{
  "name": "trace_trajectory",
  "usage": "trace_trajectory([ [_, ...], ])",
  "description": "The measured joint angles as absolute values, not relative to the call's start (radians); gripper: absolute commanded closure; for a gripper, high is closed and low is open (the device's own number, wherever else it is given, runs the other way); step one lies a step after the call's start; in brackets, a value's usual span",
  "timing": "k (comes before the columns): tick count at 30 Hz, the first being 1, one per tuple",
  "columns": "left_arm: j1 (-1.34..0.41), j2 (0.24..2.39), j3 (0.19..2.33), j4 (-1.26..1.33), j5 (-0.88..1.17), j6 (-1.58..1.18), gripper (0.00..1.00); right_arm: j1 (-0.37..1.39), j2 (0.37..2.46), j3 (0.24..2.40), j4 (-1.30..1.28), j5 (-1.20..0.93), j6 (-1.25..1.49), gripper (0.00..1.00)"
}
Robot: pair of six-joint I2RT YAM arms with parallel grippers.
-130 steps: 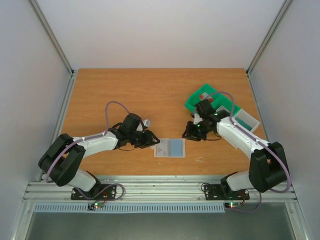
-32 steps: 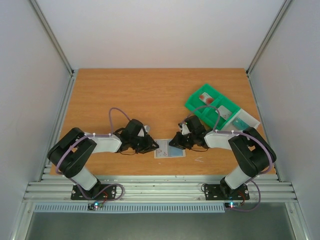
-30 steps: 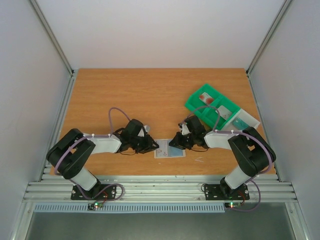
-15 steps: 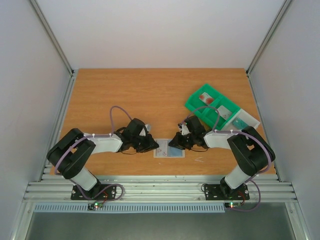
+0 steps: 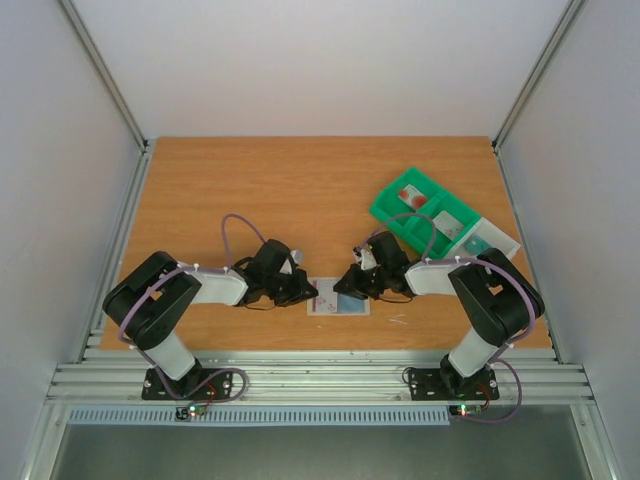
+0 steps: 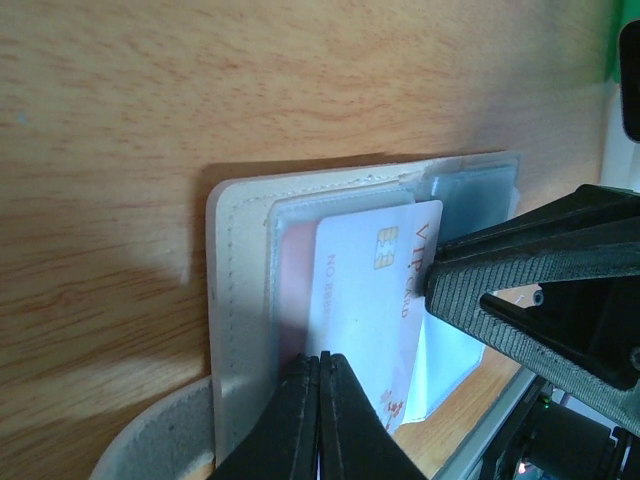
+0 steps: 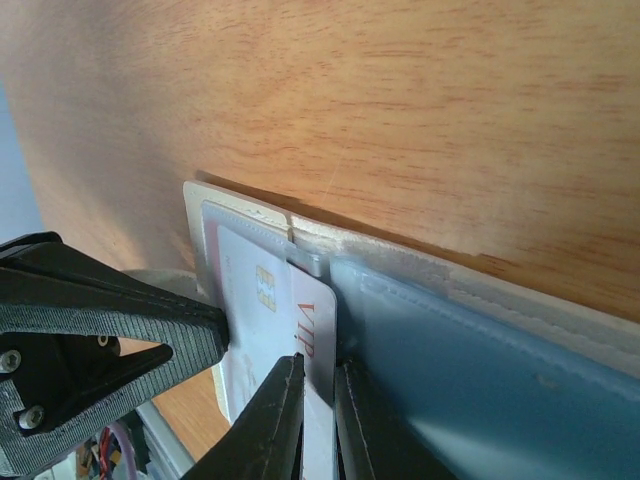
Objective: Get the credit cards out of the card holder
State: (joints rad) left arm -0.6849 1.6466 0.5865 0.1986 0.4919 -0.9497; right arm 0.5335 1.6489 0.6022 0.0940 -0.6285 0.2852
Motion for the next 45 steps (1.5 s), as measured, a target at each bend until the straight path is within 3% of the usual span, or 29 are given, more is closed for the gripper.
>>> trace_trajectory([
  [11, -0.685, 1.649, 0.571, 0.232, 0.493, -0.962, 0.99, 0.531, 1.658, 0.585, 0.143, -0.637, 0.315, 0.99],
  [29, -0.687, 1.648, 0.568, 0.247, 0.494, -0.965, 0.91, 0.491, 1.578, 0.546, 0.115, -0.635, 0.306, 0.99],
  [39, -0.687, 1.647, 0.568, 0.244, 0.493, -0.964, 0.97, 0.476, 1.546, 0.529, 0.1, -0.639, 0.297, 0.98],
  [45, -0.687, 1.647, 0.567, 0.242, 0.491, -0.965, 0.99, 0.472, 1.592, 0.511, 0.194, -0.682, 0.337, 0.9],
])
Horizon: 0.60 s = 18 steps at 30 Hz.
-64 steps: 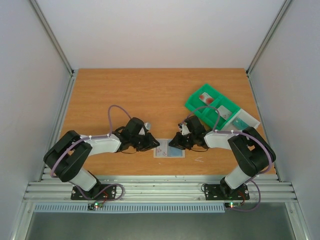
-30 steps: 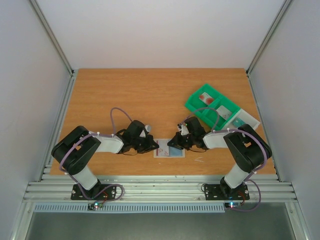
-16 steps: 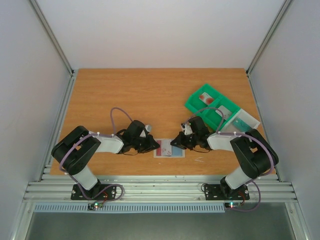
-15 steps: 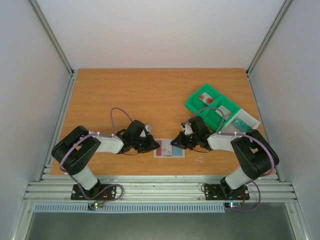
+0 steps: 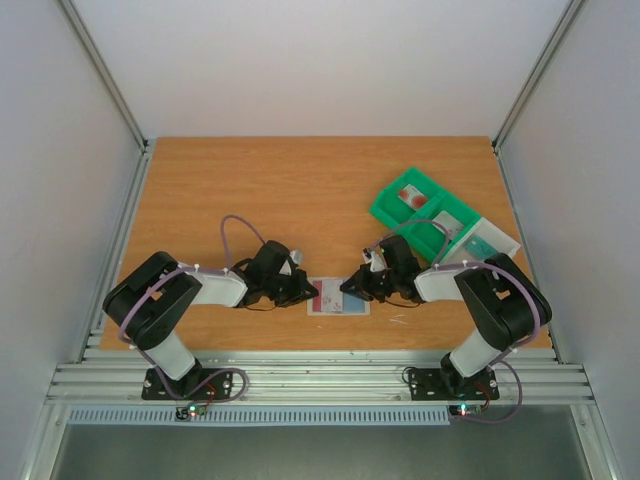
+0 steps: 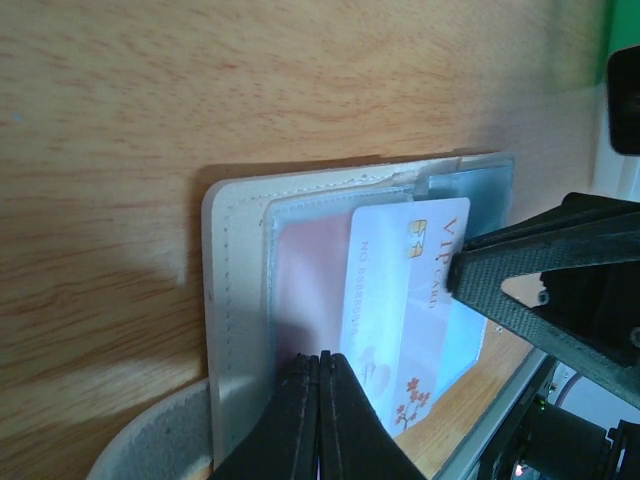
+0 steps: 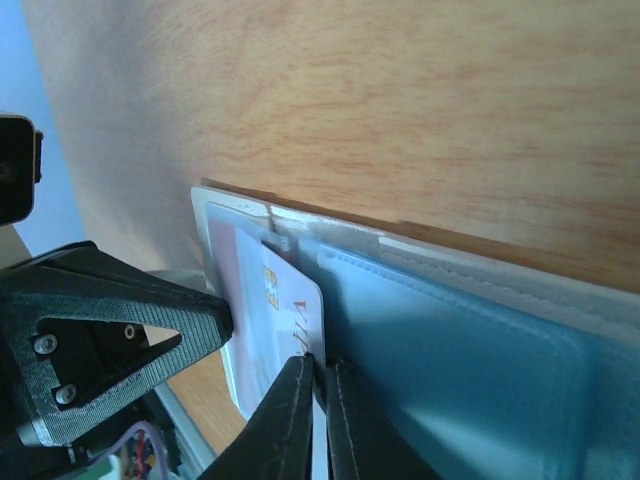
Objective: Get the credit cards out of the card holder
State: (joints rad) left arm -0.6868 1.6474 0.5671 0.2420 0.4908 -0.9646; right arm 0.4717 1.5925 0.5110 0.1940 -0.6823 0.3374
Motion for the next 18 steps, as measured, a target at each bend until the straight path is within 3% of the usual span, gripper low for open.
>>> trace_trajectory([
  [9, -0.687, 1.652, 0.566, 0.251, 0.495, -0.965, 1.0, 0.471, 1.655, 0.487, 0.348, -0.728, 0.415, 0.87],
  [18, -0.687, 1.664, 0.561, 0.282, 0.507, -0.976, 1.0, 0.471, 1.701, 0.484, 0.426, -0.742, 0.443, 0.92],
])
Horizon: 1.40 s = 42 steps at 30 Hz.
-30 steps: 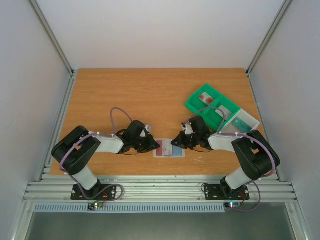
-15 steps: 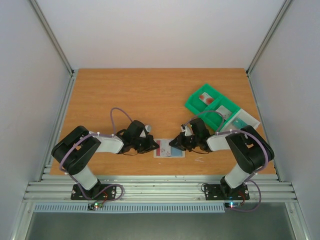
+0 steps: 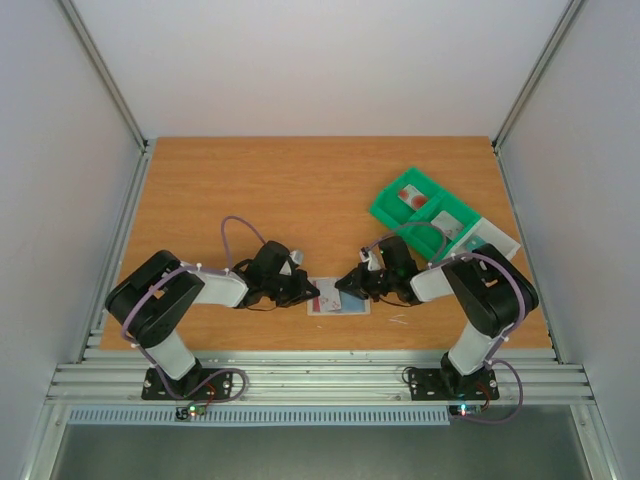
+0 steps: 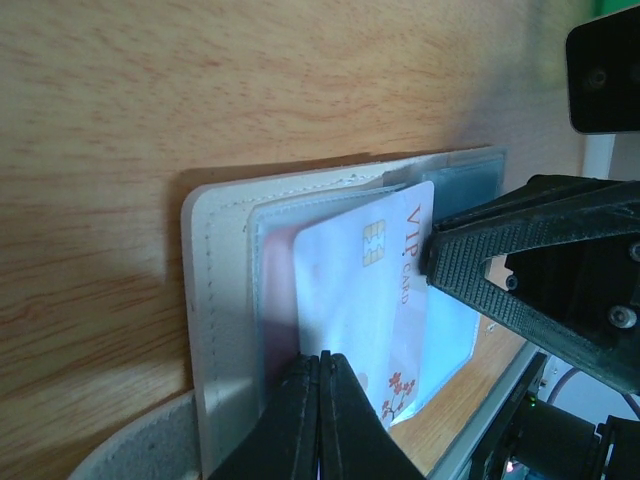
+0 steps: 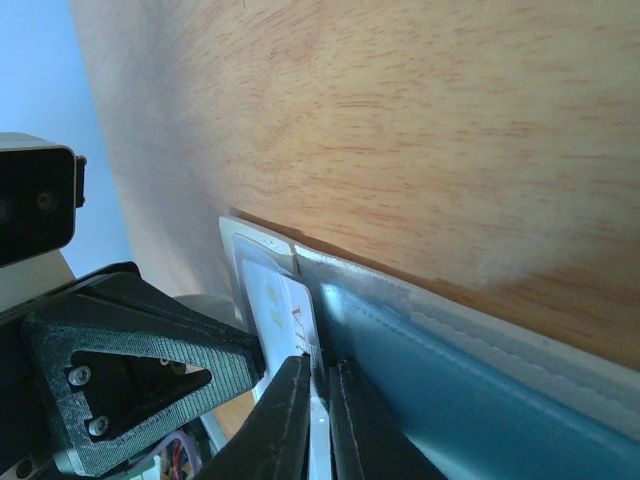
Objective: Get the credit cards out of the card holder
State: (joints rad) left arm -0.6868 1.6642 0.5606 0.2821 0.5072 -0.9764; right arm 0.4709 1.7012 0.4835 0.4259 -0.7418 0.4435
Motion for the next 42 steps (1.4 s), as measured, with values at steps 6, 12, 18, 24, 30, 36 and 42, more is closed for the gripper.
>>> trace_trajectory([
  [6, -0.687, 1.664, 0.558, 0.289, 0.507, -0.983, 1.0, 0.466, 1.723, 0.477, 0.472, -0.751, 0.467, 0.99],
  [12, -0.687, 1.664, 0.551, 0.299, 0.506, -0.988, 0.99, 0.453, 1.687, 0.439, 0.477, -0.738, 0.467, 0.99],
  [18, -0.688, 1.662, 0.551, 0.298, 0.505, -0.988, 0.99, 0.397, 1.673, 0.423, 0.471, -0.76, 0.466, 0.99],
  [24, -0.69, 1.648, 0.546, 0.292, 0.509, -0.998, 0.86, 0.372, 1.611, 0.421, 0.397, -0.765, 0.43, 0.99],
  [30, -0.691, 1.6, 0.539, 0.254, 0.516, -1.016, 0.62, 0.33, 1.528, 0.466, 0.242, -0.767, 0.344, 0.99],
  [36, -0.691, 1.536, 0.541, 0.183, 0.529, -1.018, 0.48, 0.323, 1.492, 0.504, 0.145, -0.797, 0.277, 0.99],
  [42, -0.675, 1.444, 0.557, 0.135, 0.579, -0.998, 0.37, 0.323, 1.463, 0.524, 0.071, -0.852, 0.244, 0.99],
])
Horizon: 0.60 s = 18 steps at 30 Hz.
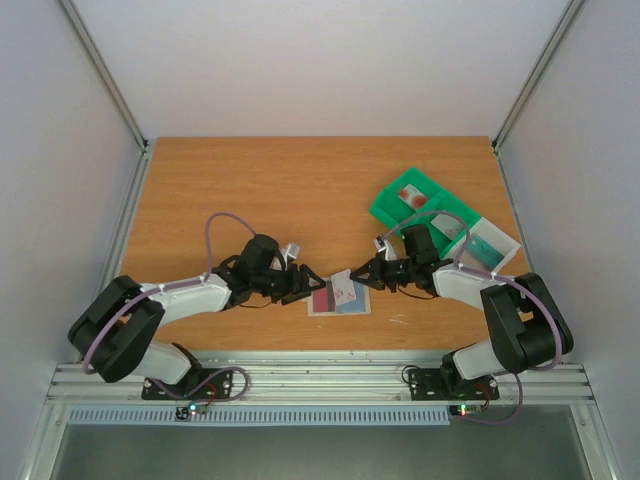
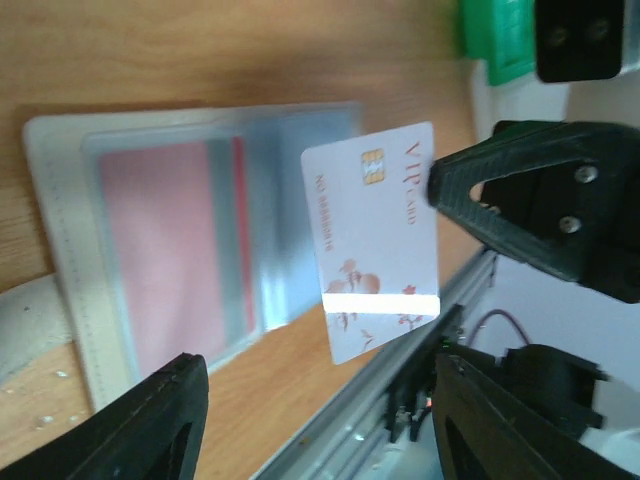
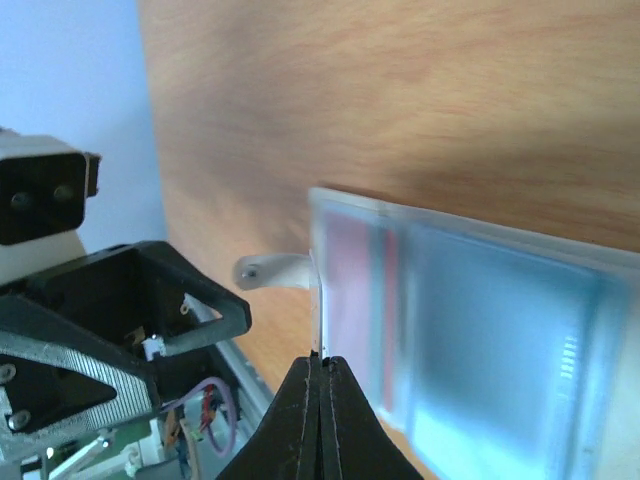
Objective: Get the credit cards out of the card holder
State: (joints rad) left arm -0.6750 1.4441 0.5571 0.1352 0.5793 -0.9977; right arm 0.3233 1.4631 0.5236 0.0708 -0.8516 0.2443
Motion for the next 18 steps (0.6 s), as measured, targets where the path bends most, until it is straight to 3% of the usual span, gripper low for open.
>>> trace_trajectory([
  [10, -0.582, 1.294, 0.594, 0.052, 0.747, -0.96, 0.33, 0.323, 1.362, 0.569, 0.081, -1.04, 0.258, 0.99],
  [18, -0.572, 1.243, 0.692, -0.103, 0.809, -0.872, 0.41, 0.328, 1.307, 0.569, 0.138, -1.149, 0.316, 0.99],
])
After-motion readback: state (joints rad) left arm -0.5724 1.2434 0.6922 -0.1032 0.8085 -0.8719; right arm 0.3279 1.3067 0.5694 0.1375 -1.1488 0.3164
